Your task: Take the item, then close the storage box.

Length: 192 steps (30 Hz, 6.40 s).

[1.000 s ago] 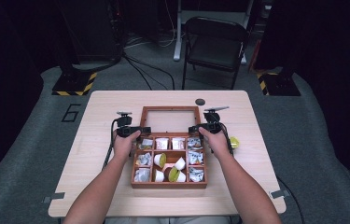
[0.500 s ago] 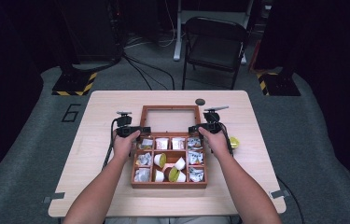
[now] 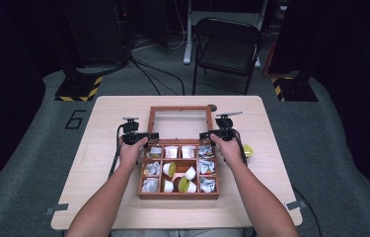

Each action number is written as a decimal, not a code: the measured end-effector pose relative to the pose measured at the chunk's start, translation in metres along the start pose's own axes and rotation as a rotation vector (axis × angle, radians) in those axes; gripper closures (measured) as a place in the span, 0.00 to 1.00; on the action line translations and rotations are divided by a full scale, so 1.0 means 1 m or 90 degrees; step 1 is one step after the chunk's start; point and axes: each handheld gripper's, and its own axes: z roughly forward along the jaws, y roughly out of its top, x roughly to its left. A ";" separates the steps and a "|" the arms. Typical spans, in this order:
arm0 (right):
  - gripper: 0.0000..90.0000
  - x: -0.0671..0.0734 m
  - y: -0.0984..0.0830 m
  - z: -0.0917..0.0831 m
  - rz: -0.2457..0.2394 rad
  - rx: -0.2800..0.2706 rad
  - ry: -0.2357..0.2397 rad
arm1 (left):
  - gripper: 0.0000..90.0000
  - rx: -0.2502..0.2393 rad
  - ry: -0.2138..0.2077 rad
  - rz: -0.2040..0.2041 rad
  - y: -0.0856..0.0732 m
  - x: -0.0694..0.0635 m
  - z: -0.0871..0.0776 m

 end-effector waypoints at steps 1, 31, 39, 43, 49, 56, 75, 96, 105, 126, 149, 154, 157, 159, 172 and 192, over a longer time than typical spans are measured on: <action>0.34 0.000 0.000 -0.001 -0.001 -0.002 0.001 | 0.41 -0.006 -0.003 -0.002 0.001 -0.001 -0.001; 0.36 0.015 0.000 -0.028 -0.068 -0.064 0.001 | 0.43 -0.054 -0.026 0.068 0.005 -0.013 -0.025; 0.37 0.018 -0.001 -0.035 -0.070 -0.068 0.005 | 0.43 -0.056 -0.025 0.090 0.005 -0.016 -0.030; 0.38 0.020 -0.001 -0.037 -0.081 -0.071 0.004 | 0.43 -0.059 -0.026 0.099 0.005 -0.017 -0.032; 0.39 0.020 -0.004 -0.040 -0.083 -0.079 0.007 | 0.43 -0.071 -0.032 0.091 0.005 -0.019 -0.034; 0.40 0.023 -0.004 -0.045 -0.100 -0.098 0.008 | 0.45 -0.107 -0.051 0.076 0.008 -0.023 -0.044; 0.43 0.037 -0.006 -0.072 -0.127 -0.117 0.032 | 0.42 -0.125 -0.063 0.173 0.009 -0.043 -0.075; 0.40 0.056 -0.012 -0.107 -0.180 -0.151 0.047 | 0.40 -0.142 -0.088 0.211 0.003 -0.060 -0.107; 0.40 0.064 -0.025 -0.122 -0.205 -0.156 0.046 | 0.39 -0.145 -0.105 0.225 -0.010 -0.064 -0.125; 0.47 0.066 -0.039 -0.149 -0.208 -0.166 0.071 | 0.39 -0.139 -0.112 0.228 -0.017 -0.072 -0.148; 0.53 0.072 -0.057 -0.161 -0.236 -0.150 0.059 | 0.47 -0.129 -0.107 0.247 -0.036 -0.076 -0.161; 0.56 0.070 -0.063 -0.165 -0.238 -0.155 0.069 | 0.47 -0.128 -0.107 0.247 -0.041 -0.075 -0.162; 0.56 0.070 -0.067 -0.166 -0.238 -0.153 0.070 | 0.46 -0.128 -0.103 0.253 -0.045 -0.076 -0.162; 0.56 0.070 -0.069 -0.166 -0.244 -0.155 0.068 | 0.46 -0.129 -0.100 0.253 -0.048 -0.076 -0.162; 0.53 0.069 -0.085 -0.162 -0.239 -0.153 0.076 | 0.46 -0.121 -0.098 0.247 -0.064 -0.073 -0.160; 0.53 0.069 -0.110 -0.157 -0.258 -0.157 0.060 | 0.46 -0.111 -0.087 0.263 -0.087 -0.071 -0.160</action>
